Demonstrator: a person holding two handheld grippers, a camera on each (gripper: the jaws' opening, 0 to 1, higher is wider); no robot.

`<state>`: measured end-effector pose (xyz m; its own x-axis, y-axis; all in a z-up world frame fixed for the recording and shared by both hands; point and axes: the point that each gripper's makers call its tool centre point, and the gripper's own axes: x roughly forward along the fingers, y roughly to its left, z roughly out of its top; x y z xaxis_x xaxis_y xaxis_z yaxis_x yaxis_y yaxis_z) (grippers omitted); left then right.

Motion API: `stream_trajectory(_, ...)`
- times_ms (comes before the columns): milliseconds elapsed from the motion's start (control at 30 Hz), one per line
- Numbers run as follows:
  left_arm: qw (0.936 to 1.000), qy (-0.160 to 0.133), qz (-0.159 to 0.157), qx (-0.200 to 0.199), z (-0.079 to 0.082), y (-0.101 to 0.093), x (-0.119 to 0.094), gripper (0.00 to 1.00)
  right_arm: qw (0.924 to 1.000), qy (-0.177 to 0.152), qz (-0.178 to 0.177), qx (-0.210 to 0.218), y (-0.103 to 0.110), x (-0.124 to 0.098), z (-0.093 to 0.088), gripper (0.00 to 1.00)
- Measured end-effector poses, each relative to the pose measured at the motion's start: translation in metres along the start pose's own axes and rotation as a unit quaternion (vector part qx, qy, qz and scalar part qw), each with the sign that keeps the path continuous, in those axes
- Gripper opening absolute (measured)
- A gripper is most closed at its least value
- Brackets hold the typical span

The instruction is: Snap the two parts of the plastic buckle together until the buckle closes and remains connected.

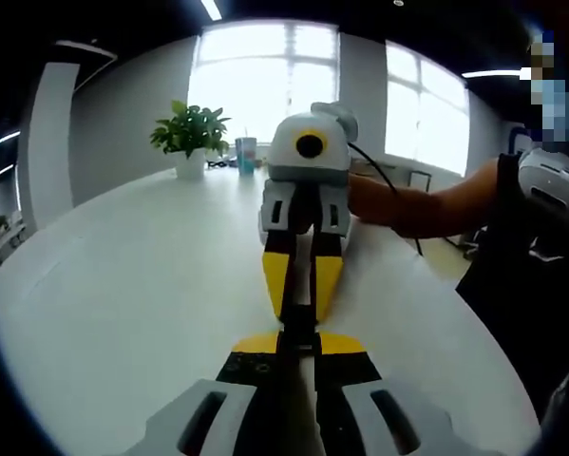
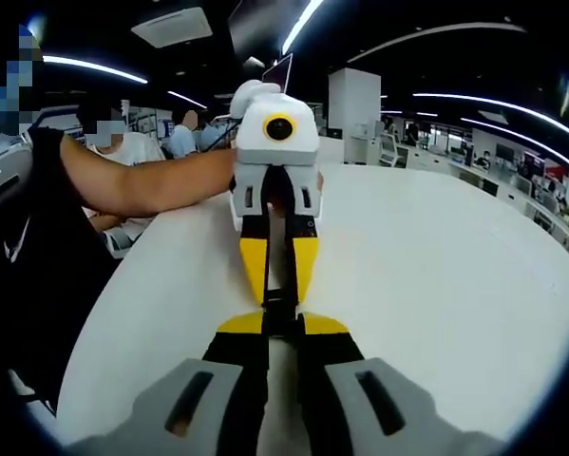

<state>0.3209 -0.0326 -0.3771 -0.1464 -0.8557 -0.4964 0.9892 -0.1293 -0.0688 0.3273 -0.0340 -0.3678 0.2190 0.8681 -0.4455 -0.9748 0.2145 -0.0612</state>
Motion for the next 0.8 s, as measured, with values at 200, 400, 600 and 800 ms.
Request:
stream_trajectory(200, 1.0, -0.004, 0.002, -0.005, 0.001, 0.0, 0.003, 0.08, 0.9999, 0.007, -0.003, 0.011, -0.003, 0.002, -0.008, 0.08)
stream_trajectory(400, 0.9999, -0.007, 0.009, -0.008, 0.0, -0.009, 0.006, 0.08, 0.9999, 0.006, -0.007, 0.013, -0.007, 0.002, -0.006, 0.08)
stream_trajectory(600, 0.9998, -0.012, 0.009, -0.013, 0.0, -0.014, 0.004, 0.09, 0.9999, 0.006, -0.006, 0.01, -0.006, 0.004, -0.007, 0.09)
stream_trajectory(800, 0.9998, -0.012, 0.012, 0.005, -0.001, -0.026, 0.004, 0.1, 0.9999, 0.005, -0.004, 0.013, -0.004, 0.004, -0.007, 0.09)
